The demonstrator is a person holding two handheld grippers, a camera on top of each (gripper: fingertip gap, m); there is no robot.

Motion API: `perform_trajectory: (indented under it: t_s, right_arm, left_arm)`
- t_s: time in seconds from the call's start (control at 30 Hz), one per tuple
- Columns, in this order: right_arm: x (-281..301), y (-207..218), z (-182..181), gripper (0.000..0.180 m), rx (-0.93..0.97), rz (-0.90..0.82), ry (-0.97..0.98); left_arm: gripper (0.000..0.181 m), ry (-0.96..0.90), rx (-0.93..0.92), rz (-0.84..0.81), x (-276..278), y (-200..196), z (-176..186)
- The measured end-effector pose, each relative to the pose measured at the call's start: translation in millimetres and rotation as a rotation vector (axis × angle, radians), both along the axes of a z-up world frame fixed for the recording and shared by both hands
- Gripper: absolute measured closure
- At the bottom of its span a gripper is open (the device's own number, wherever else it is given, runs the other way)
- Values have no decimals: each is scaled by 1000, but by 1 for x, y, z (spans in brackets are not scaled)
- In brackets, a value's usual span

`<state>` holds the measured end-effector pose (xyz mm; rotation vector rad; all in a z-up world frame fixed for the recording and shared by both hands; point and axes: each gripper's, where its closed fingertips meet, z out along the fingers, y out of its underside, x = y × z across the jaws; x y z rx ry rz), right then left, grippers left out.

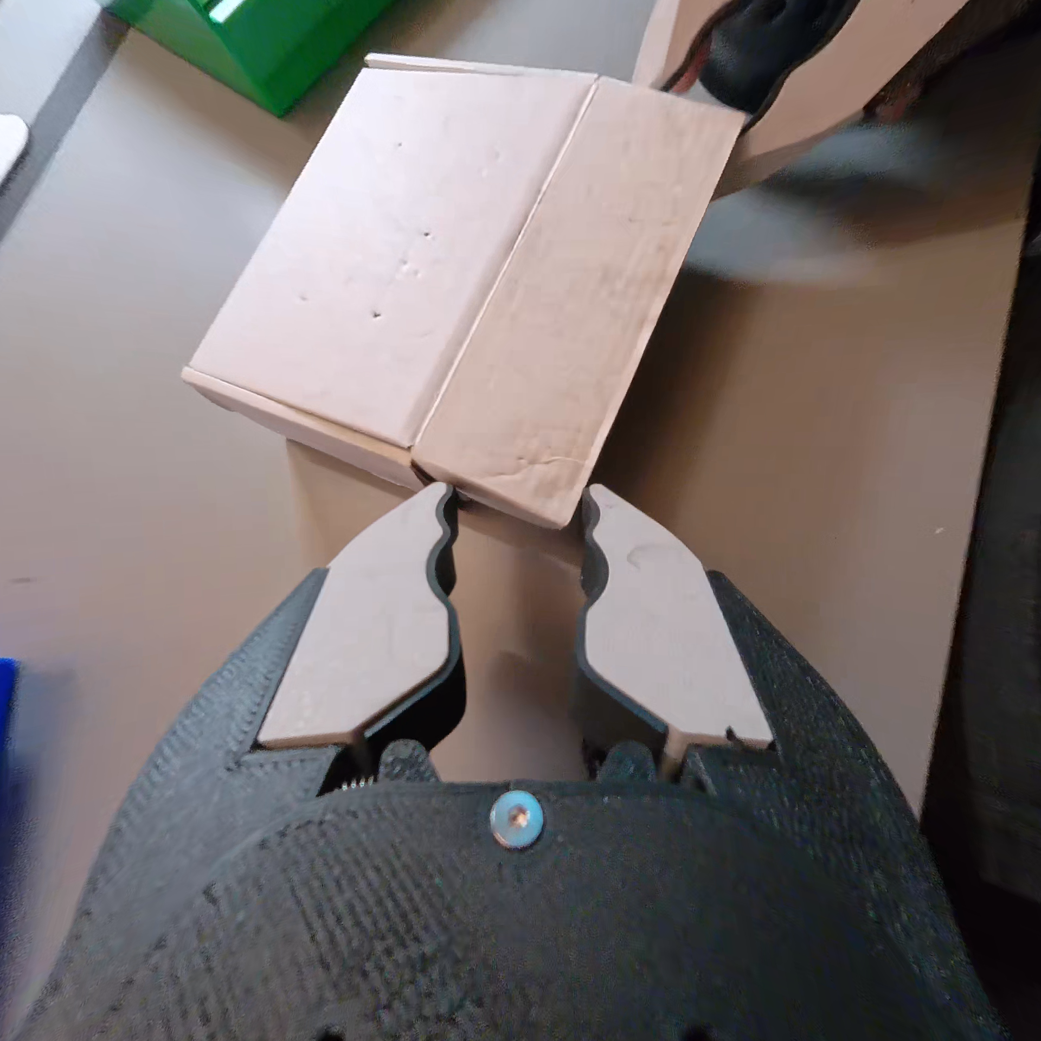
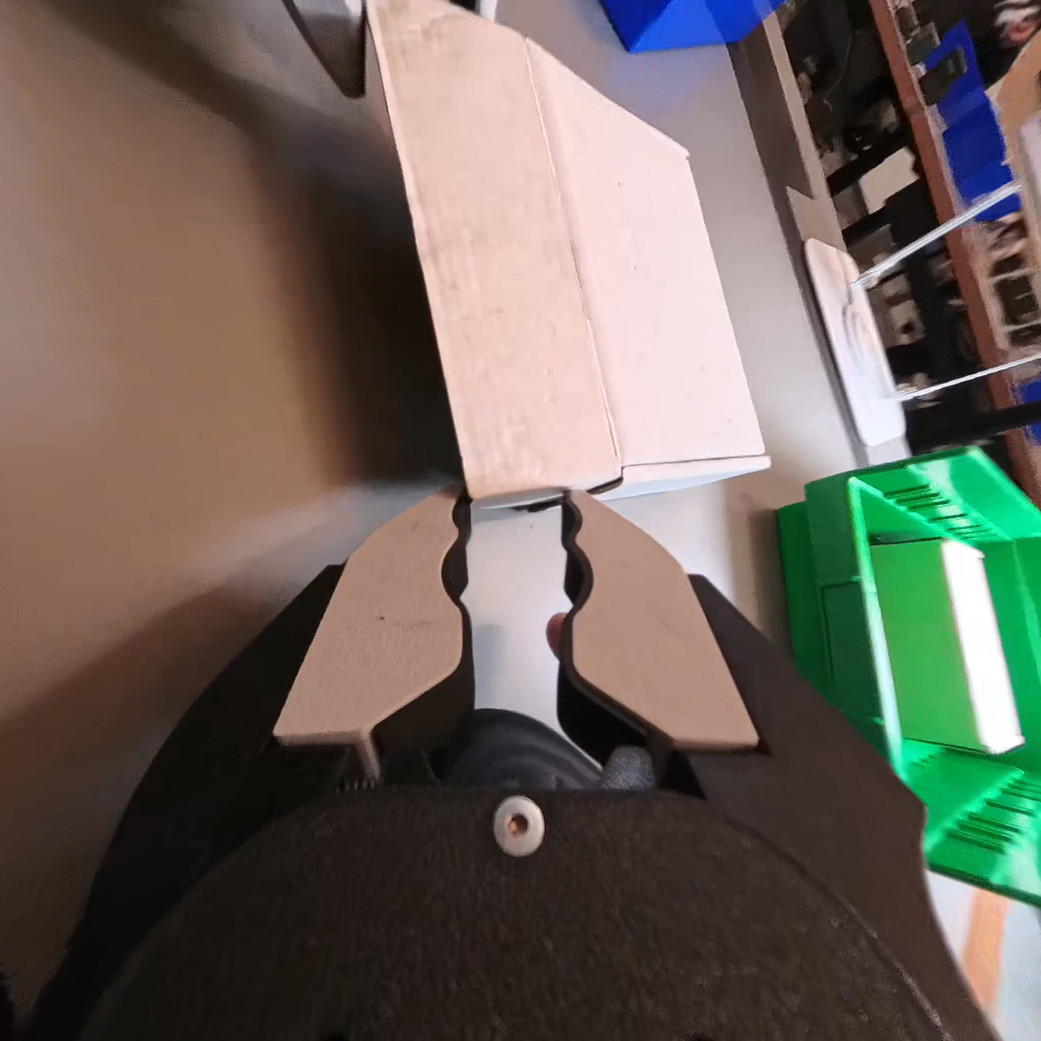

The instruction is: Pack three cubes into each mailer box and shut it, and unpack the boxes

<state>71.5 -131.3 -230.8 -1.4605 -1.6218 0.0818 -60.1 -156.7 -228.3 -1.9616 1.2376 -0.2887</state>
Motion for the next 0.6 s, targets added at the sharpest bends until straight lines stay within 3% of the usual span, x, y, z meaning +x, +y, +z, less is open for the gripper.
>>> perform_trajectory:
  t_s: [0.2,0.3,0.43,0.6]
  right_arm:
    - [-1,-7,3,154,-210,-40,95]
    - [1,-3,-7,154,-237,-65,47]
    - [2,0,-14,151,-222,-71,-8]
    - [9,-13,-7,135,-369,-17,30]
  left_arm:
    - [145,-192,-241,27,6,-9,4]
    - [145,-228,-325,21,10,-11,-6]
    - [144,-231,-329,22,9,-8,-6]
    - [138,-261,-391,-14,0,-16,2]
